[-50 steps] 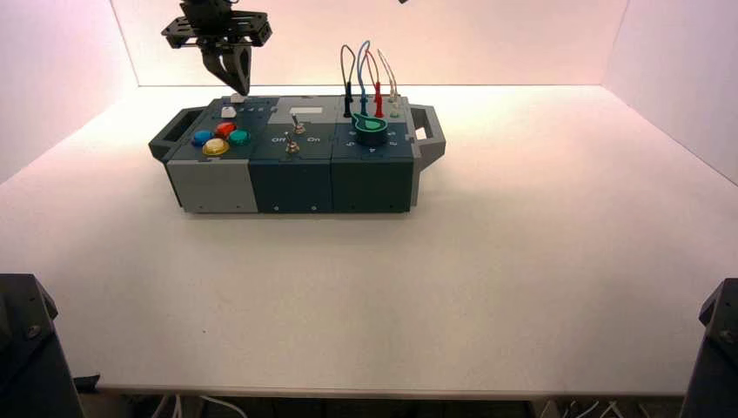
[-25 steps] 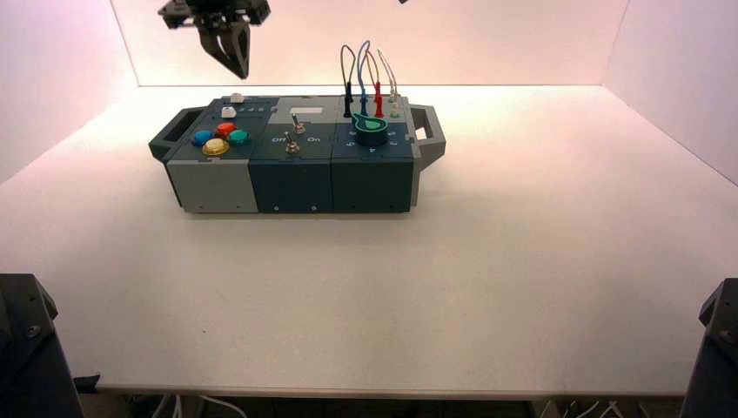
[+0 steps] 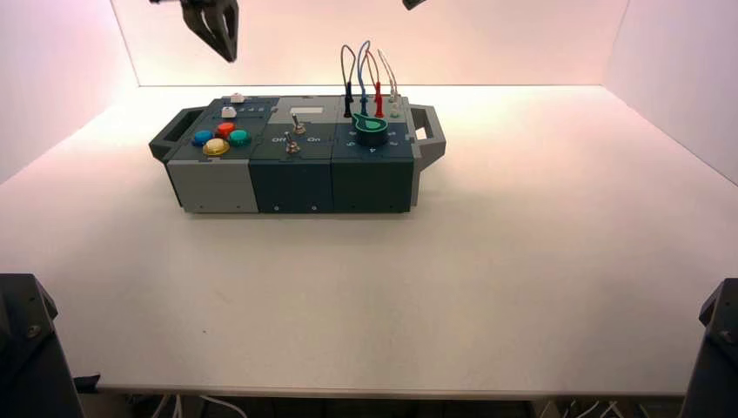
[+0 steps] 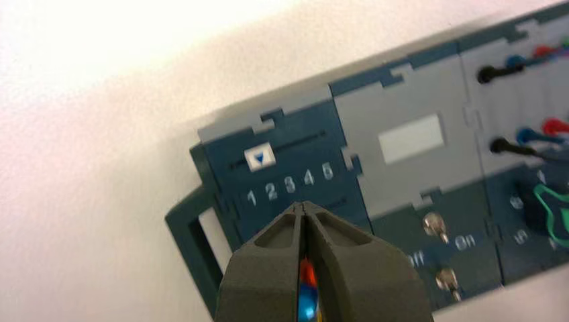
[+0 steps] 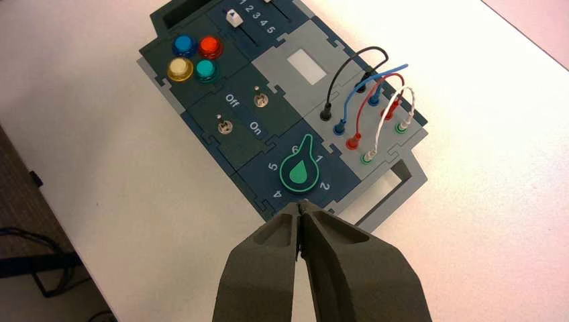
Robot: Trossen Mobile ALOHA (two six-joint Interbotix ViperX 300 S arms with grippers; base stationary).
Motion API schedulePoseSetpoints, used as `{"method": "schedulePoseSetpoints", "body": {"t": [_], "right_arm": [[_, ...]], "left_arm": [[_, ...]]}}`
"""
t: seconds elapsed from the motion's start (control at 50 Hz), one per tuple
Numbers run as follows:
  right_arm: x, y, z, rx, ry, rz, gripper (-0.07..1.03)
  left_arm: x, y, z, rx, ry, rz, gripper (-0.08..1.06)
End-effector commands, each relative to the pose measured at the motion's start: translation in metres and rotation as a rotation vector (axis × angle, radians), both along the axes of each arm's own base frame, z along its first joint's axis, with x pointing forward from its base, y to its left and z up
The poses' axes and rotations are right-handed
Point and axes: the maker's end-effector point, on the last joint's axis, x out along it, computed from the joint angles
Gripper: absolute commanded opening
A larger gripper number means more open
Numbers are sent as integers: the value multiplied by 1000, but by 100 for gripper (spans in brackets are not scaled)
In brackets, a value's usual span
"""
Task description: Move the top slider to position 2.
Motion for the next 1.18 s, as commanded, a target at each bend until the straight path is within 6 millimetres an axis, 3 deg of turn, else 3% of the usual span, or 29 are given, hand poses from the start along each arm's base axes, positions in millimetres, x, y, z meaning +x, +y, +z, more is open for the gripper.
{"method": "schedulePoseSetpoints", "body": {"t": [0.02,0.2,0.4,0.84,1.18], "right_arm": [[2,0,7,11,-21,-1,-2],[2,-3,2,4,-12,-6,-2],[10,-19,-4,-5,-5,-56,-2],[14,-27,-17,-16,-12,-82,-2],[14,-27,-14,-14,-15,-80,-2]], "left_arm": [[-7,1,32,-4,-68,-9,-3],[-22,3,43,-9,-101,-5,-3],[-47,10,54,-15,-159,7,-3],[-44,13,32,-17,-235,35,-3],[-43,12,36,-22,-239,37,-3]]}}
